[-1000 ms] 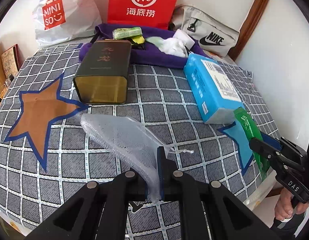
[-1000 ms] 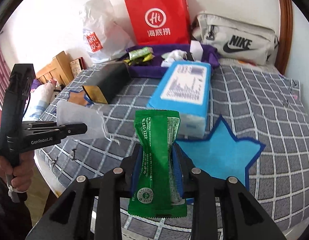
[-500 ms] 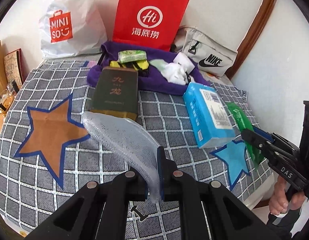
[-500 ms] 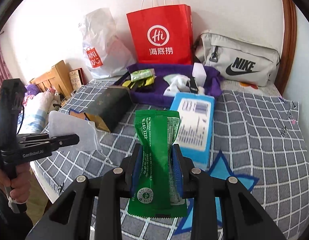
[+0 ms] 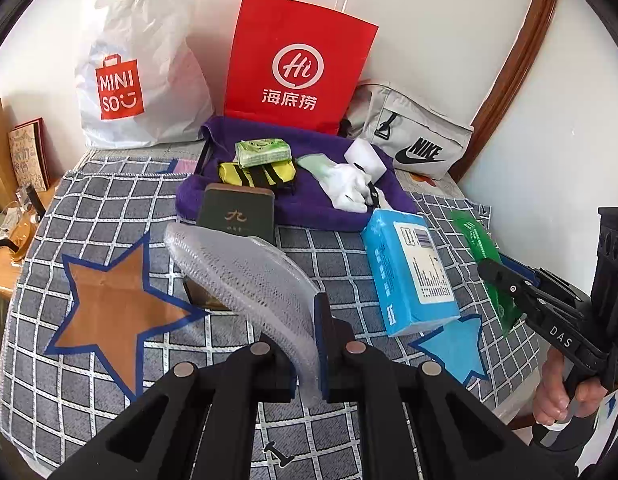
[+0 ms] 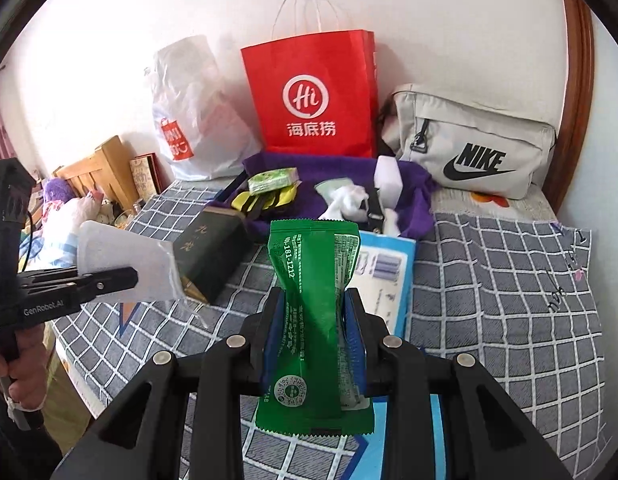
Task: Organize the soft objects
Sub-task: 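Carry the mesh bag with the left tool while the right tool carries the packet to the towel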
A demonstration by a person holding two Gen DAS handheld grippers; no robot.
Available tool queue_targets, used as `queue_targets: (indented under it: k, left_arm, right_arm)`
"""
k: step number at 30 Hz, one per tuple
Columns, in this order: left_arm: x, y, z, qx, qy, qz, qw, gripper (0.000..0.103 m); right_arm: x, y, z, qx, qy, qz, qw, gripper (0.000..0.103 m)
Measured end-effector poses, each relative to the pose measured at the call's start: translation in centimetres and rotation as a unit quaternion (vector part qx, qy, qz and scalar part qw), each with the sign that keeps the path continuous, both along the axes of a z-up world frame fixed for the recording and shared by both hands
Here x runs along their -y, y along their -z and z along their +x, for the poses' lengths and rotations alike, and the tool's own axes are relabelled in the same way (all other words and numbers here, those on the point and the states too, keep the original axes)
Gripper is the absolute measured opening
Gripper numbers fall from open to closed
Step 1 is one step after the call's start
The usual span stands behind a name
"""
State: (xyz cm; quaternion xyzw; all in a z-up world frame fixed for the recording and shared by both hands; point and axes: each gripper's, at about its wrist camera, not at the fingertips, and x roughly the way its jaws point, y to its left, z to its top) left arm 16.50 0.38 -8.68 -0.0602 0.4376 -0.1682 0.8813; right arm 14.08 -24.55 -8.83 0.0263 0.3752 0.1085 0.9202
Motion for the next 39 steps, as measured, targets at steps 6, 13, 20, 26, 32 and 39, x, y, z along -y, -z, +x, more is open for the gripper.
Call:
queue_targets:
  k: [6, 13, 20, 26, 32, 39]
  left_arm:
    - [-0.9, -1.2, 1.2, 0.004, -0.012, -0.006, 0.9999, 0.008]
    - [-1.7, -2.7, 3.1, 0.010, -0.024, -0.016, 0.9995, 0.008]
    - [-1.5, -3.6, 5.0, 0.016, -0.023, -0.004, 0.9996, 0.008]
    - [-1.2, -4.0, 6.5, 0.019, -0.021, 0.004, 0.9996, 0.008]
    - [-0.9, -4.8, 8.9, 0.030, -0.018, 0.012, 0.9993, 0.008]
    - [-1.0, -4.8, 11.1, 0.031, -0.016, 0.016, 0.9993, 0.008]
  right_arm:
    - [1.0, -1.1, 1.2, 0.007, 0.012, -0.003, 1.000, 0.030]
    - [1.7, -2.5, 3.5, 0.013, 0.024, -0.006, 1.000, 0.030]
    - [2.1, -3.8, 6.0, 0.020, 0.031, 0.001, 0.999, 0.030]
    - [2.1, -4.0, 8.7, 0.015, 0.033, -0.001, 0.999, 0.030]
    - [1.8, -4.5, 11.1, 0.025, 0.026, -0.002, 0.999, 0.030]
    - [1.3, -4.8, 14.0, 0.034, 0.016, 0.007, 0.999, 0.030]
